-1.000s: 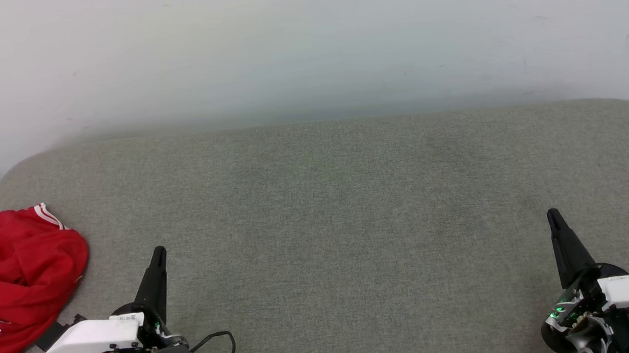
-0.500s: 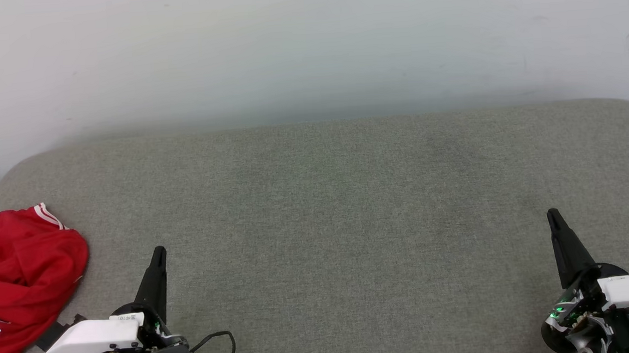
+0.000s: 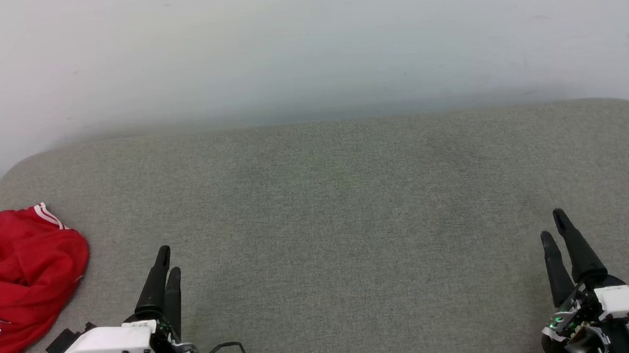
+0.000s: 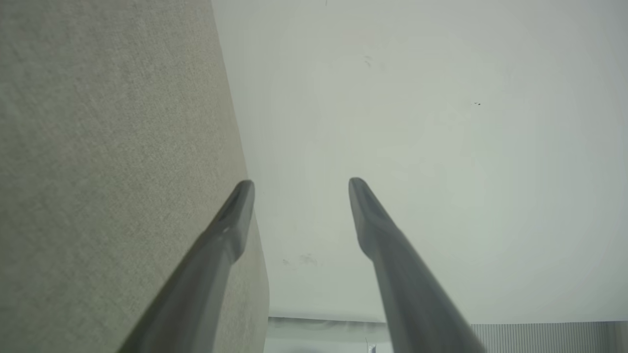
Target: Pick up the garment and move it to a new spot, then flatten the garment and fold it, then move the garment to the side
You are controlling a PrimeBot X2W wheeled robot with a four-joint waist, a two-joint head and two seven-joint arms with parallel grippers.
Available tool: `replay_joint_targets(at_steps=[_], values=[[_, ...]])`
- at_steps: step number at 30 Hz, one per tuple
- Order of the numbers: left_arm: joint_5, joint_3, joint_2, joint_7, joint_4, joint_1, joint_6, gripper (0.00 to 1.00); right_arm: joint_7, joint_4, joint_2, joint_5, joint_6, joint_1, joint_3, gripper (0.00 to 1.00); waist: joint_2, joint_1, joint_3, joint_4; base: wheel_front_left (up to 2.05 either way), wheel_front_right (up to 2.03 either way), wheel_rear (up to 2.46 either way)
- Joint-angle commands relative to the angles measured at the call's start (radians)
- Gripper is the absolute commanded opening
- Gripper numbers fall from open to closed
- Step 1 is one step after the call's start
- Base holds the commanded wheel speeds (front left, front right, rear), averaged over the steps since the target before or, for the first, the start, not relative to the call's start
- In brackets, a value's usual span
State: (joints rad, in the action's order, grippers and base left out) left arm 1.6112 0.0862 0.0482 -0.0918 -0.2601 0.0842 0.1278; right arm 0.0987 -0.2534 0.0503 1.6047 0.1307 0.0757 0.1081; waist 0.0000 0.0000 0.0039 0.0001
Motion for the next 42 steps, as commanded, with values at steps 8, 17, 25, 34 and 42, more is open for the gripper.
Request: replay_joint_targets(at_steps=[8,17,25,34,42], values=[[-0.066,-0.047,0.003,0.048,0.050,0.034,0.001,1.00,-0.051,0.056,0.020,-0.071,0.000,0.009,-0.031,1.00,0.0000,0.0000,0.001,0.002,0.00,0.00,0.00],[-0.228,-0.058,0.002,0.087,0.093,0.032,0.002,1.00,-0.095,0.086,0.037,-0.270,0.000,0.006,-0.040,1.00,0.0000,0.0000,0.001,0.003,0.00,0.00,0.00],[-0.418,-0.068,0.002,0.119,0.116,0.034,0.002,1.00,-0.121,0.098,0.034,-0.501,0.000,0.004,-0.047,1.00,0.0000,0.0000,0.000,0.002,0.00,0.00,0.00],[-0.671,-0.099,0.003,0.152,0.114,0.035,-0.004,1.00,-0.119,0.109,0.042,-0.702,0.000,0.001,-0.066,1.00,0.0000,0.0000,-0.002,0.003,0.00,0.00,0.00],[-0.838,-0.126,0.011,0.179,0.116,0.033,-0.022,1.00,-0.117,0.130,0.045,-0.847,0.000,-0.007,-0.077,1.00,0.0000,0.0000,-0.003,0.004,0.00,0.00,0.00]])
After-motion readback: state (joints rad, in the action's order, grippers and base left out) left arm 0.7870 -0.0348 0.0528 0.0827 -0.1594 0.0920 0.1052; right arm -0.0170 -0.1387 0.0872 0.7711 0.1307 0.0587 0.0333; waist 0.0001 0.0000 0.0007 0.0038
